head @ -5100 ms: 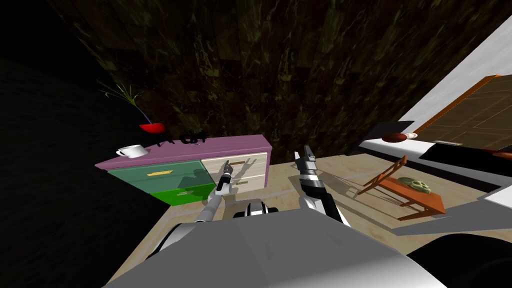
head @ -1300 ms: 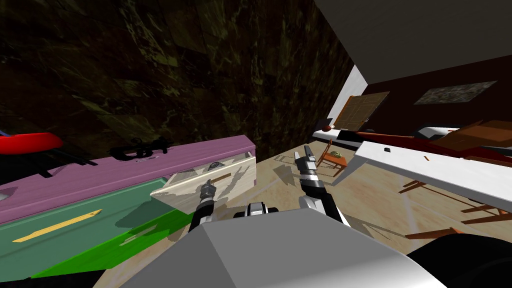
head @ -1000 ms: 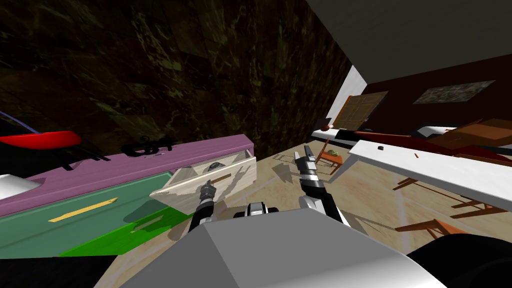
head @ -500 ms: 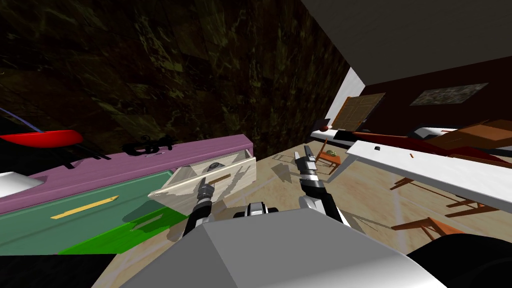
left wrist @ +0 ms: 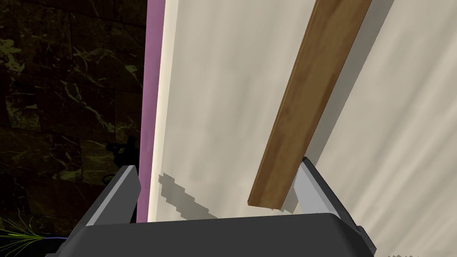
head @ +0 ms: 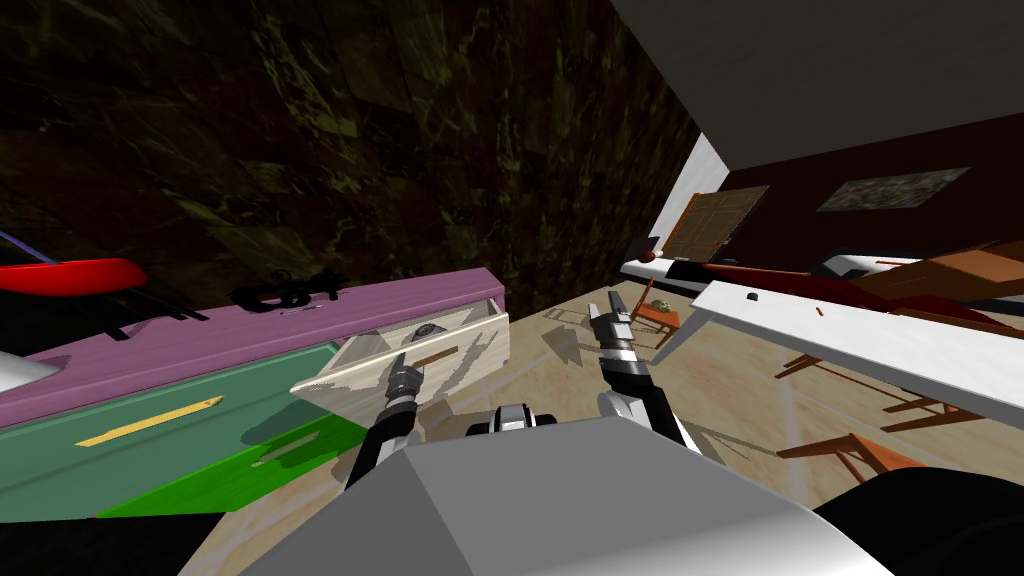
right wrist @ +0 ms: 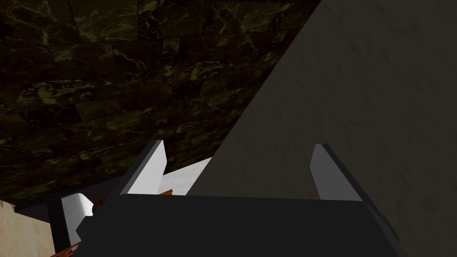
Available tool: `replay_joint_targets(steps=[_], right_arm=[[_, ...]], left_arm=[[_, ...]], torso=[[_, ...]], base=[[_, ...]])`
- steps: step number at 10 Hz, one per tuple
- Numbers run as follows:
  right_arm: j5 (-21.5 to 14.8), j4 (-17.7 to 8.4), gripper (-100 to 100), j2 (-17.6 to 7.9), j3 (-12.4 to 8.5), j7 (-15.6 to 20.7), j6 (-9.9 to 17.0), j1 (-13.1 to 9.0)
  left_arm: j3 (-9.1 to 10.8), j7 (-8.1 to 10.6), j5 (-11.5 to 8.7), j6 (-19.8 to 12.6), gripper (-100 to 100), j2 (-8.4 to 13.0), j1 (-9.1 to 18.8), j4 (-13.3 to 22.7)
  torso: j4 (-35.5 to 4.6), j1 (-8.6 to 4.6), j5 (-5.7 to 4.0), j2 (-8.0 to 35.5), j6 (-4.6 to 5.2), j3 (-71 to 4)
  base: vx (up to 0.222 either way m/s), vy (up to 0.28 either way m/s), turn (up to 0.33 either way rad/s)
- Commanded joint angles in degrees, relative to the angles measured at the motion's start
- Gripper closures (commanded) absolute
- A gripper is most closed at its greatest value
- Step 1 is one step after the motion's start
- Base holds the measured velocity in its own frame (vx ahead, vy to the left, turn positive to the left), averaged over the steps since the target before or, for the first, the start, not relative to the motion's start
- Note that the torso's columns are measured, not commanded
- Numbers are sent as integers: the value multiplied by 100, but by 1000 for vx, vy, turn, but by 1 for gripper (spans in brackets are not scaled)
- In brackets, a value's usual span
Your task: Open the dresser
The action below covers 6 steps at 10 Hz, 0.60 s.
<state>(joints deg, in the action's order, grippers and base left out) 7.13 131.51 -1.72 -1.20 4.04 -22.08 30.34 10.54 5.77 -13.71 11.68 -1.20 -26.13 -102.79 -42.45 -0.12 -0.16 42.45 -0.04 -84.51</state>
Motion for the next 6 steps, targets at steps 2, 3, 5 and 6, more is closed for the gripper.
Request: replay_joint_targets(steps=[2, 3, 5, 6], right_arm=[[0, 0, 0, 0, 0, 0, 0, 0], [0, 0, 0, 0, 0, 0, 0, 0], [0, 0, 0, 0, 0, 0, 0, 0], [0, 0, 0, 0, 0, 0, 0, 0]], left_arm=[[12, -3, -18, -165, 0, 2, -74, -156], [12, -3, -18, -171, 0, 1, -80, -143], [10, -5, -17, -184, 0, -1, -88, -129], [9, -5, -17, -188, 0, -2, -91, -125]], torso=[[-4, -9, -3, 10, 3, 8], [1, -3, 3, 5, 4, 5], [8, 4, 8, -8, 3, -2], [11, 6, 10, -11, 3, -4]], base=[[4, -2, 2], [0, 0, 0], [0, 0, 0], [0, 0, 0]])
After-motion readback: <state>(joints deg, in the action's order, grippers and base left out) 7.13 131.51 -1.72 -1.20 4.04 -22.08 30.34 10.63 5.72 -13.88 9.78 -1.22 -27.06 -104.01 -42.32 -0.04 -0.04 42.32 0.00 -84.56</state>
